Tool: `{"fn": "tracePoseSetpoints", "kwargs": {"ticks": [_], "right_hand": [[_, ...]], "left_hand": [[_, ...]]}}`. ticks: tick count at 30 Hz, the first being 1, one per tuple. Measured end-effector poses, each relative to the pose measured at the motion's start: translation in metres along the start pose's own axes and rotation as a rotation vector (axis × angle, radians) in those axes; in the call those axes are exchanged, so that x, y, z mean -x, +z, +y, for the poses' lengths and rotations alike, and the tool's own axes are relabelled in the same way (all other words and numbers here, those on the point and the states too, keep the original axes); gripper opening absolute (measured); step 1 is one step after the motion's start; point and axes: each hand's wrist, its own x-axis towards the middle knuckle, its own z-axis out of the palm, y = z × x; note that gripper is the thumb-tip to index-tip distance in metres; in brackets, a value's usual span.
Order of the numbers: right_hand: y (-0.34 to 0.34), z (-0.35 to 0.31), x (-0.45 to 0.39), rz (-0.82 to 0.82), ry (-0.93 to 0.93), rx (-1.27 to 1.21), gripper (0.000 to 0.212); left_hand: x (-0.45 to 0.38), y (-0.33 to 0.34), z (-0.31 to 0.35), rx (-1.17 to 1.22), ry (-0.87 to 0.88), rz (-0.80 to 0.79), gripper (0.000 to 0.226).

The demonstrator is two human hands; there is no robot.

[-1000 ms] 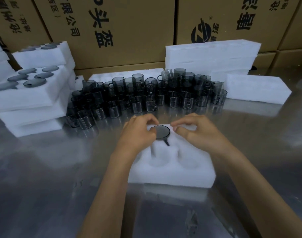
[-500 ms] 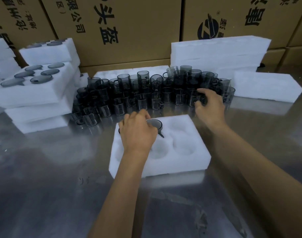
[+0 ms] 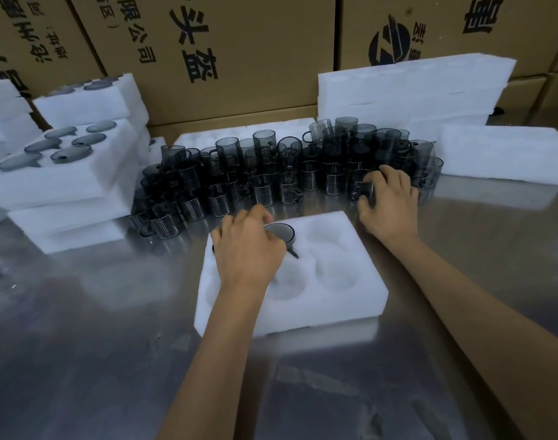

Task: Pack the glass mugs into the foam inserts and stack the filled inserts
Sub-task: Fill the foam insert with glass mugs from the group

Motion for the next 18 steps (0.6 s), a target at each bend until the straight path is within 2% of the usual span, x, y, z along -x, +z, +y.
{"fn": "tracePoseSetpoints", "kwargs": {"ticks": [7,18], "right_hand": [[-0.003,-0.001,0.008,-0.095,0.017,-0.239,0.034],[-0.021,-0.003,0.033,-0.168,0.228,-0.612,0.026]], "left_hand": [[0.0,0.001,0.0,-0.004,-0.009,-0.013,0.037],[0.002,-0.003,0.0,0.007,-0.009,-0.052,0.035]]}}
